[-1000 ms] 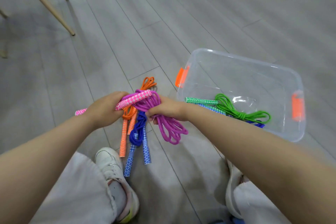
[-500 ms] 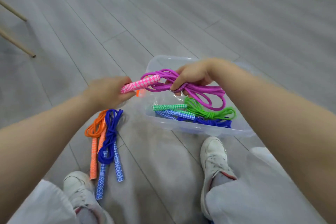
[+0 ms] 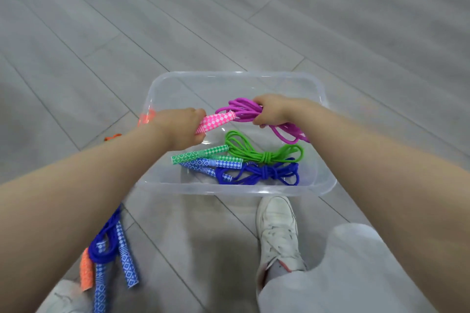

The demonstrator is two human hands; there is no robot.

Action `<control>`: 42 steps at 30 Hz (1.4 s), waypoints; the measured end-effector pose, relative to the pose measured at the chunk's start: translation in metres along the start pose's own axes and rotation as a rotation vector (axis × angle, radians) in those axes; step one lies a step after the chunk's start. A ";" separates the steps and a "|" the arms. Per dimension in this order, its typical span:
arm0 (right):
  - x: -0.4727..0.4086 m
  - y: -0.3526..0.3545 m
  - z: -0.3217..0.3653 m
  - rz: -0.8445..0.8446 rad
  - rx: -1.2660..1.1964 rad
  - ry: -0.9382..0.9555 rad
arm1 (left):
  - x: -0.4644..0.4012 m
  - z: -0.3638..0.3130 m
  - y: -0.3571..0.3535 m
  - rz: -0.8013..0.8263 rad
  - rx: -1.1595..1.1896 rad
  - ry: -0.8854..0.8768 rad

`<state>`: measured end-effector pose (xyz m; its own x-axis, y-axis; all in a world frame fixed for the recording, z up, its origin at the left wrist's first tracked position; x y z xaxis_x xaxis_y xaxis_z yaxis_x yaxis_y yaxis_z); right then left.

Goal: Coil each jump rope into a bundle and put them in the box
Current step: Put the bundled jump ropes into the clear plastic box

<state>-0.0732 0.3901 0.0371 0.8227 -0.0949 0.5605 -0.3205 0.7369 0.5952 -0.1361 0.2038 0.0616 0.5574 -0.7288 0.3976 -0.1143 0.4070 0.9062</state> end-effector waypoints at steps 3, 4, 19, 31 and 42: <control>-0.008 -0.009 -0.016 -0.063 0.076 0.002 | -0.020 -0.006 -0.024 0.035 0.062 0.026; -0.011 -0.014 -0.020 -0.068 0.079 -0.001 | -0.026 -0.007 -0.033 0.045 0.078 0.039; -0.028 -0.058 -0.042 -0.252 0.440 0.164 | -0.060 -0.014 -0.104 0.105 -0.048 0.187; -0.024 -0.069 -0.049 -0.181 0.375 0.159 | -0.056 -0.015 -0.116 0.122 0.190 0.157; -0.025 -0.078 -0.054 -0.040 0.558 -0.023 | -0.053 -0.026 -0.107 0.229 0.107 0.032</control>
<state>-0.0435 0.3711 -0.0541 0.8310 -0.1344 0.5398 -0.4943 0.2668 0.8273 -0.1324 0.2135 -0.0604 0.5329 -0.6059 0.5907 -0.3257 0.4974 0.8040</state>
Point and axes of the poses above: each hand's wrist, its own x-axis away from the middle knuckle, its own y-axis out of the back of the hand, z = x × y, the point moved 7 cm from there along -x, towards the middle knuckle, and after that the axes turned 9 degrees about -x, right-handed, at the moved point
